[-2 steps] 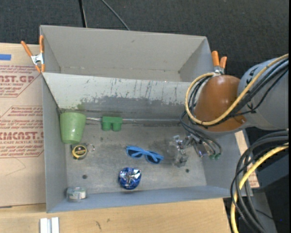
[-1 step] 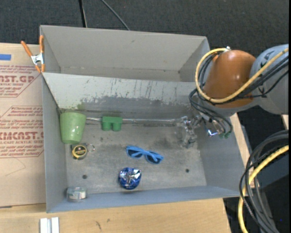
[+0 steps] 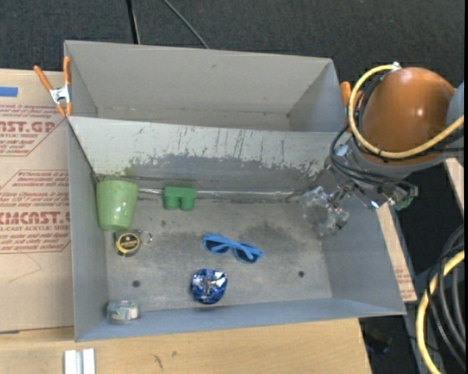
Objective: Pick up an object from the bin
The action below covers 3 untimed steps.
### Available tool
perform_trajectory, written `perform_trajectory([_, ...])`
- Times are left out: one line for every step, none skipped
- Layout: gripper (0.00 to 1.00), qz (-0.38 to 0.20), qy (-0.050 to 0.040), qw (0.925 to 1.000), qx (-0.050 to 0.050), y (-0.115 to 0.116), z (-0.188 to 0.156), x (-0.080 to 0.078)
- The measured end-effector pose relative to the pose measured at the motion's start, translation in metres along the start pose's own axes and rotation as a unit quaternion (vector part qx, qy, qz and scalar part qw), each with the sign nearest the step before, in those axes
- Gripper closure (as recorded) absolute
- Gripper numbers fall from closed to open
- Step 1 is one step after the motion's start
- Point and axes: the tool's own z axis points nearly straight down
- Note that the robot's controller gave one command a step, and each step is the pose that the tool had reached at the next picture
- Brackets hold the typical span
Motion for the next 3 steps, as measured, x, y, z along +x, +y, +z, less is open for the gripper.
perform_trajectory([0.00,0.001,0.0001,1.0000,-0.002,0.001,0.001,0.000])
perform_trajectory([0.00,-0.042,0.0009,0.9991,-0.005,0.076,0.047,-0.042])
perform_trajectory([0.00,-0.004,0.0024,1.0000,-0.004,0.103,0.106,-0.055])
